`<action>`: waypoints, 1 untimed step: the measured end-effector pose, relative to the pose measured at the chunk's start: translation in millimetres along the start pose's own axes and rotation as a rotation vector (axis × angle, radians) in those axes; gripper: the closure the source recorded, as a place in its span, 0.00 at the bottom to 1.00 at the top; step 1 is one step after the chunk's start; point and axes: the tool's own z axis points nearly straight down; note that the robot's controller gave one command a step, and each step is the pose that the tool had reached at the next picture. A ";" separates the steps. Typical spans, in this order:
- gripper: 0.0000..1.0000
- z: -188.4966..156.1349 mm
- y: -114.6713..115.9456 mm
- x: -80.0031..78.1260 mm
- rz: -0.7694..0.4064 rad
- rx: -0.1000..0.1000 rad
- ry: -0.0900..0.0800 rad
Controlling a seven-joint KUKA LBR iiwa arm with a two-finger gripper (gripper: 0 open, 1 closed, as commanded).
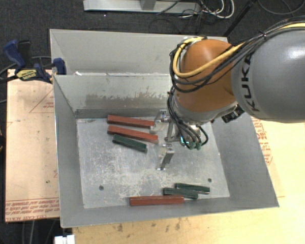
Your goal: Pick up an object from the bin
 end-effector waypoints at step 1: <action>0.00 -4.5 -0.5 -1.6 0.002 -0.001 -0.008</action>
Offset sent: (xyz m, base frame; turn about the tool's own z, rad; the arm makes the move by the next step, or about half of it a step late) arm 0.0599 0.0325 -0.1261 -0.0942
